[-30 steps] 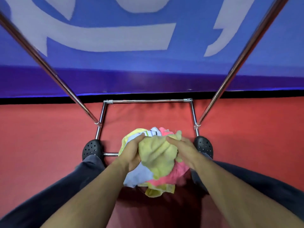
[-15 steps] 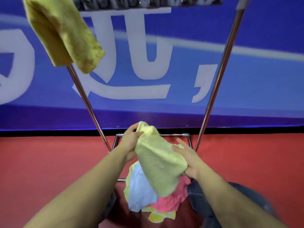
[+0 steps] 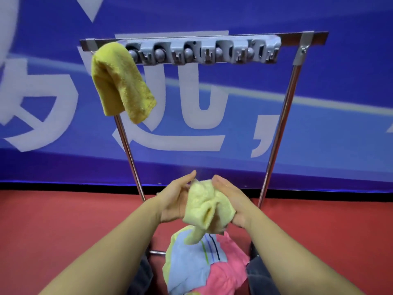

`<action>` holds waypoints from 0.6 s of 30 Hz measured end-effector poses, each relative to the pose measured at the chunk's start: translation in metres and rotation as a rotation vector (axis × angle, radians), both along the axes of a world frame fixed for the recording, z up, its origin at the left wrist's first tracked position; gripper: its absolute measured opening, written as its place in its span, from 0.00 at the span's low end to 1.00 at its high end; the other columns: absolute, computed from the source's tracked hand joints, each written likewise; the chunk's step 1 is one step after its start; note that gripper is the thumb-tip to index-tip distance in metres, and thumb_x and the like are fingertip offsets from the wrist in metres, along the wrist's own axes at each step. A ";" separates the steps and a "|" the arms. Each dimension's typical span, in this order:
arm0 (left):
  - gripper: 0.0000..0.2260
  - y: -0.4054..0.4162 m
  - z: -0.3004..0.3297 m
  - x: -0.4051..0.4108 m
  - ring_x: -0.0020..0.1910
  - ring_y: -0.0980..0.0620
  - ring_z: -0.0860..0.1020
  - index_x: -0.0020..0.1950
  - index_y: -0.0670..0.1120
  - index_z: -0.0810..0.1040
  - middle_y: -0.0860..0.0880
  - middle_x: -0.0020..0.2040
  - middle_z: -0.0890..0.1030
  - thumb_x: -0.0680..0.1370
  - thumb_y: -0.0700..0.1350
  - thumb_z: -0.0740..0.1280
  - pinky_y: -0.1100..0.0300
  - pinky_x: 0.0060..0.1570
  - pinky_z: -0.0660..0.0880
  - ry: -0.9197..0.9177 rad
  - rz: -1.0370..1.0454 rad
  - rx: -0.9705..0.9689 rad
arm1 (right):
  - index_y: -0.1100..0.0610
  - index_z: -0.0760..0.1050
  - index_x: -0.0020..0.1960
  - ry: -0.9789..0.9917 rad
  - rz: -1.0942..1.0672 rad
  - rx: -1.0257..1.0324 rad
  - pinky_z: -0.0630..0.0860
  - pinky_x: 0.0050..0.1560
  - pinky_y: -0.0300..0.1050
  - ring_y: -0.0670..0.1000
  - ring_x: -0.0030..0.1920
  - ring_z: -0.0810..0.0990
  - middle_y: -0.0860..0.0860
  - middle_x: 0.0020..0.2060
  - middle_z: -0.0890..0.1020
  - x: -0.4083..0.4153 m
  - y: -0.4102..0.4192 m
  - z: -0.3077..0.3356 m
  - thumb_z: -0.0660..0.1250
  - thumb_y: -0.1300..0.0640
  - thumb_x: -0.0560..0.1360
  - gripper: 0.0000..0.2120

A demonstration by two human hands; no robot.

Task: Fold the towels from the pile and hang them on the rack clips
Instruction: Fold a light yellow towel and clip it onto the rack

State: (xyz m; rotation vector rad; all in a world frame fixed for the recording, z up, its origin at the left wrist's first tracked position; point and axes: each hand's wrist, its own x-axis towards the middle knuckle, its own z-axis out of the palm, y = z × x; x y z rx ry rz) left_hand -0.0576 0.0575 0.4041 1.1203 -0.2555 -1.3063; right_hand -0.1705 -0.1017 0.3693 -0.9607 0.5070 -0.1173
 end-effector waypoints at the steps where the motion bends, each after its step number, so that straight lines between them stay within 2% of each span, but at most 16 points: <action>1: 0.22 0.003 -0.002 -0.005 0.60 0.42 0.82 0.61 0.44 0.82 0.43 0.62 0.83 0.81 0.61 0.64 0.48 0.62 0.76 -0.010 -0.005 0.009 | 0.54 0.72 0.73 -0.023 -0.009 -0.070 0.81 0.58 0.55 0.59 0.59 0.84 0.60 0.65 0.80 0.004 0.005 0.003 0.83 0.52 0.64 0.41; 4: 0.32 0.011 -0.008 -0.014 0.69 0.38 0.77 0.70 0.42 0.79 0.37 0.69 0.78 0.81 0.67 0.60 0.44 0.71 0.70 0.036 0.015 0.001 | 0.52 0.76 0.69 -0.074 0.029 -0.205 0.82 0.55 0.57 0.60 0.55 0.86 0.58 0.59 0.84 0.010 0.022 0.017 0.78 0.66 0.69 0.31; 7: 0.37 0.018 -0.008 -0.018 0.71 0.38 0.74 0.72 0.42 0.77 0.37 0.71 0.76 0.77 0.71 0.63 0.43 0.74 0.67 0.084 0.045 0.003 | 0.48 0.78 0.67 -0.150 0.022 -0.249 0.82 0.56 0.58 0.61 0.54 0.86 0.57 0.56 0.85 0.016 0.030 0.027 0.76 0.70 0.70 0.30; 11: 0.34 0.021 0.001 -0.019 0.65 0.37 0.79 0.68 0.41 0.80 0.36 0.68 0.79 0.79 0.69 0.61 0.43 0.68 0.72 0.117 0.149 -0.086 | 0.48 0.80 0.65 -0.165 0.147 -0.350 0.80 0.59 0.56 0.59 0.58 0.85 0.57 0.58 0.85 0.017 0.033 0.038 0.78 0.65 0.70 0.27; 14: 0.29 0.018 0.012 -0.015 0.62 0.38 0.81 0.66 0.39 0.80 0.36 0.64 0.81 0.82 0.63 0.61 0.44 0.64 0.75 0.022 0.284 -0.109 | 0.55 0.83 0.59 -0.125 0.079 -0.436 0.81 0.54 0.49 0.56 0.55 0.85 0.57 0.54 0.87 0.008 0.033 0.049 0.76 0.55 0.74 0.15; 16: 0.26 0.015 0.016 -0.010 0.64 0.39 0.81 0.68 0.39 0.79 0.36 0.65 0.81 0.82 0.58 0.65 0.44 0.67 0.75 -0.068 0.293 -0.089 | 0.59 0.85 0.57 -0.125 0.026 -0.433 0.80 0.55 0.46 0.54 0.55 0.85 0.57 0.54 0.87 0.002 0.031 0.054 0.73 0.46 0.74 0.18; 18: 0.21 0.013 0.021 -0.009 0.61 0.40 0.83 0.63 0.40 0.83 0.37 0.62 0.83 0.79 0.56 0.70 0.46 0.64 0.77 -0.155 0.284 -0.045 | 0.60 0.84 0.59 -0.137 0.037 -0.393 0.77 0.63 0.49 0.53 0.60 0.84 0.56 0.57 0.86 -0.001 0.026 0.056 0.67 0.45 0.79 0.20</action>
